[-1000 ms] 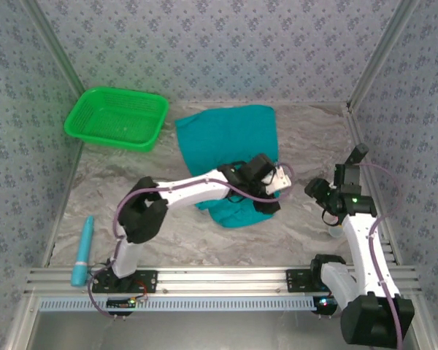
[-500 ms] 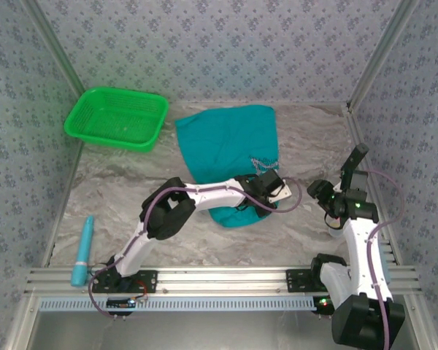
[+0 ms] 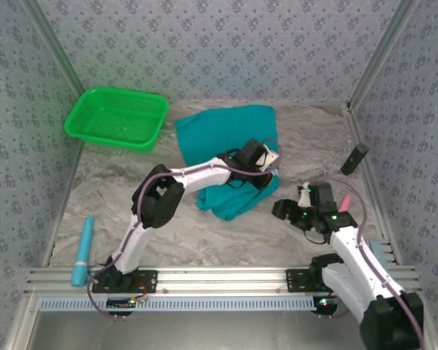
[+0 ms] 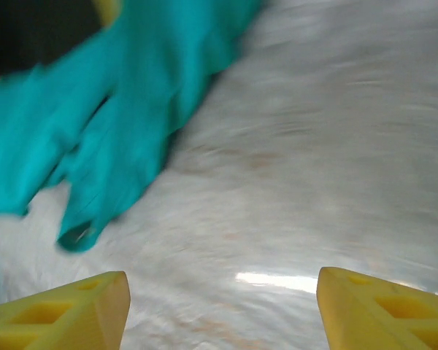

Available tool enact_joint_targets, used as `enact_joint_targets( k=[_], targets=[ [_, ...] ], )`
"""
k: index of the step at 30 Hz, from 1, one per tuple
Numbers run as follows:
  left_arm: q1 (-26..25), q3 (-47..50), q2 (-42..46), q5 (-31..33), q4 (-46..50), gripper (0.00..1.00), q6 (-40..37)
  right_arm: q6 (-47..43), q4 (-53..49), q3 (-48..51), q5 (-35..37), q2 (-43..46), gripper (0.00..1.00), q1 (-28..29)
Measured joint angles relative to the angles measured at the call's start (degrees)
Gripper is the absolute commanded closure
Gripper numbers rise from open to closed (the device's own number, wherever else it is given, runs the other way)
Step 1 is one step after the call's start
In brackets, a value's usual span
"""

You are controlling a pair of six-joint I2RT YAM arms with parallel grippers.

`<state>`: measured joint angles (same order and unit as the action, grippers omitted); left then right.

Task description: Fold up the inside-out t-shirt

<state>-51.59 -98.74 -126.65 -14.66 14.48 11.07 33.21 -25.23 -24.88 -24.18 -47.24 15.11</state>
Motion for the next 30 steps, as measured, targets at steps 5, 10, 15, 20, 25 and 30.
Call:
enact_joint_targets(
  k=[5,10,15,20,25,30],
  targets=[
    [0.9,-2.0,0.0,-1.2,-0.7,1.00,3.9,6.8,13.7,1.7,6.0,-5.7,0.29,16.5],
    [1.0,-4.2,0.0,-2.1,-1.3,1.00,6.6,10.6,21.1,1.3,15.1,-13.6,0.29,25.4],
    [2.0,-6.1,-0.7,-3.2,-1.4,1.00,8.3,10.7,25.1,-2.9,19.6,-24.7,0.31,28.4],
    [3.1,-6.8,-1.5,-4.0,-1.7,1.00,9.9,10.6,28.6,-5.8,20.5,-32.9,0.42,28.7],
    [3.4,-6.9,-1.7,-4.1,-1.8,1.00,10.3,10.1,29.0,-7.1,22.1,-34.4,0.96,28.7],
    [4.7,-8.7,-1.7,-4.1,-0.8,1.00,10.1,8.3,24.1,-7.8,24.6,-29.6,1.00,28.6]
  ],
)
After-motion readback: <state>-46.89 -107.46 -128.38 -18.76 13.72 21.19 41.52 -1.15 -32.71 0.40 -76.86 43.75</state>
